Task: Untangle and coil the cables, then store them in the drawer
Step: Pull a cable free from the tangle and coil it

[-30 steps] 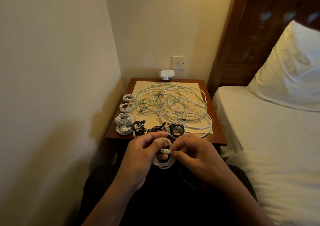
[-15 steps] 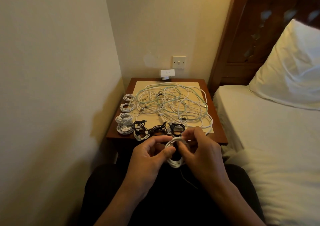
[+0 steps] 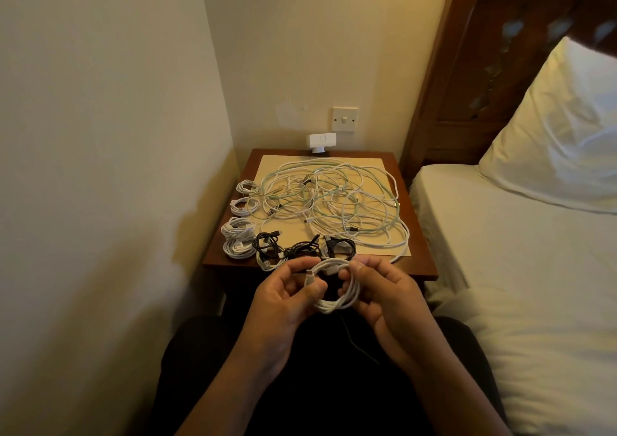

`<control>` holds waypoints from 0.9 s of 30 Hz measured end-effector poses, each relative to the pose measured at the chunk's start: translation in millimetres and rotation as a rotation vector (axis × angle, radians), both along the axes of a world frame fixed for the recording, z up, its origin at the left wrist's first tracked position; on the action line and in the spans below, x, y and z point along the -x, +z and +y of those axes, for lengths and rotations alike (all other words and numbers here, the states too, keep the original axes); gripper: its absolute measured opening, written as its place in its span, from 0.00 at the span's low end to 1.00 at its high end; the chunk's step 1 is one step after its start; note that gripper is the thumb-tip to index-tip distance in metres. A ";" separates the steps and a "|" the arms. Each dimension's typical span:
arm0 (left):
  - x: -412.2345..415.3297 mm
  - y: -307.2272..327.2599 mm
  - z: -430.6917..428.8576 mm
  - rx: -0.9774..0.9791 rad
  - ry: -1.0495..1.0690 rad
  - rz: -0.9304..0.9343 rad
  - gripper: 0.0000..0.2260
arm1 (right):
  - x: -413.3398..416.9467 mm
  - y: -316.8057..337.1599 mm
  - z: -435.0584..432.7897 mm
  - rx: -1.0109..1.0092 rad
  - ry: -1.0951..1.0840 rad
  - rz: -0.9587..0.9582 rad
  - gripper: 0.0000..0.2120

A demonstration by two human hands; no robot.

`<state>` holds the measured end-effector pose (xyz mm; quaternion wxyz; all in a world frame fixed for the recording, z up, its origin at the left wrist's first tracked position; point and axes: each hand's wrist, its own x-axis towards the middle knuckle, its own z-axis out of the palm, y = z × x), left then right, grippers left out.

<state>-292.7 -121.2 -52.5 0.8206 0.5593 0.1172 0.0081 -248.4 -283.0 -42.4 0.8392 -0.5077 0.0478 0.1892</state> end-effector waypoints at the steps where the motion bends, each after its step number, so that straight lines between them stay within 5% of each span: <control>1: -1.2 -2.0 0.0 -0.160 0.039 -0.019 0.14 | 1.5 -0.2 1.0 0.037 0.000 -0.027 0.07; 4: -1.8 -3.4 4.0 -0.597 0.084 -0.094 0.11 | 3.4 0.3 -0.4 0.461 0.017 -0.287 0.08; 7: 0.3 0.8 9.0 -0.706 0.061 -0.113 0.11 | 3.3 -0.1 -2.6 0.783 0.010 -0.505 0.09; 16: -7.1 -2.2 13.7 -0.712 0.087 -0.109 0.11 | -2.6 -10.5 6.2 0.602 -0.036 -0.482 0.06; 23: -14.1 -8.1 10.2 -0.639 0.068 -0.084 0.10 | -18.3 -24.8 10.0 1.035 -0.077 -0.922 0.11; 27: -23.5 -11.3 11.1 -0.562 0.070 -0.076 0.11 | -33.3 -24.2 14.5 1.057 -0.083 -0.927 0.08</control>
